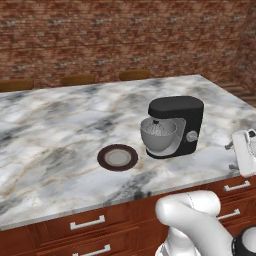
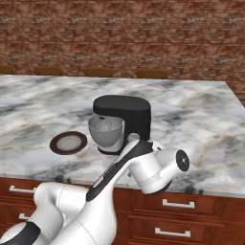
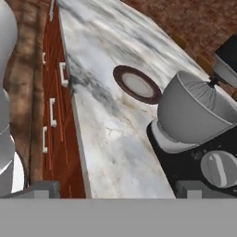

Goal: Add butter and sugar cubes to the stand mixer bowl and then turn on the stand mixer to begin making frosting.

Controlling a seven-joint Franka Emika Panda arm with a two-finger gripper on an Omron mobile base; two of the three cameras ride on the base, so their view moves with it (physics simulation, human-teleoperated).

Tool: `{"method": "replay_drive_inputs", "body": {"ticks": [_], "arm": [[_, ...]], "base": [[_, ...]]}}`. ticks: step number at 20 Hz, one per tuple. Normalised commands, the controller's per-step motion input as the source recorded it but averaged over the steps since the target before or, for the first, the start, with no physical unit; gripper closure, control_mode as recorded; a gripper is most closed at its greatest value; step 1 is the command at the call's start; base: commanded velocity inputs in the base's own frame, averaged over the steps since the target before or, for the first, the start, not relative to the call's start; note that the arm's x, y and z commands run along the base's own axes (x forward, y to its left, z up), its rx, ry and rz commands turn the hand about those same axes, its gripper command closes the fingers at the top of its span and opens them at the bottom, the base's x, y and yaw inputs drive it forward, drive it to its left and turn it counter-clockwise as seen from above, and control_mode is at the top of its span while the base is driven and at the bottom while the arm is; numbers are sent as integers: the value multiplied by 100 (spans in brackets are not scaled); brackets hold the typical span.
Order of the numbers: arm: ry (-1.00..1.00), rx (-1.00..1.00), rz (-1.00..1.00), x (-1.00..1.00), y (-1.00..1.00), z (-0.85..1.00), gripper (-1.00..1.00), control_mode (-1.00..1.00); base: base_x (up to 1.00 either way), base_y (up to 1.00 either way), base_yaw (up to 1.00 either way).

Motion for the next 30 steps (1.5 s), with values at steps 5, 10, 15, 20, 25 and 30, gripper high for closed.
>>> {"method": "replay_drive_inputs", "body": {"ticks": [5, 10, 15, 20, 25, 30], "arm": [[5, 17, -3, 20, -1, 0, -100, -100], [4, 15, -5, 25, 0, 0, -100, -100], [5, 14, -6, 17, 0, 0, -100, -100], [6, 11, -6, 17, 0, 0, -100, -100], [-5, 3, -9, 1, 6, 1, -100, -100], [-17, 0, -11, 0, 21, 3, -100, -100]], "base": [[0, 0, 0], [0, 0, 0], [0, 0, 0], [0, 0, 0], [0, 0, 0], [0, 0, 0]]}}
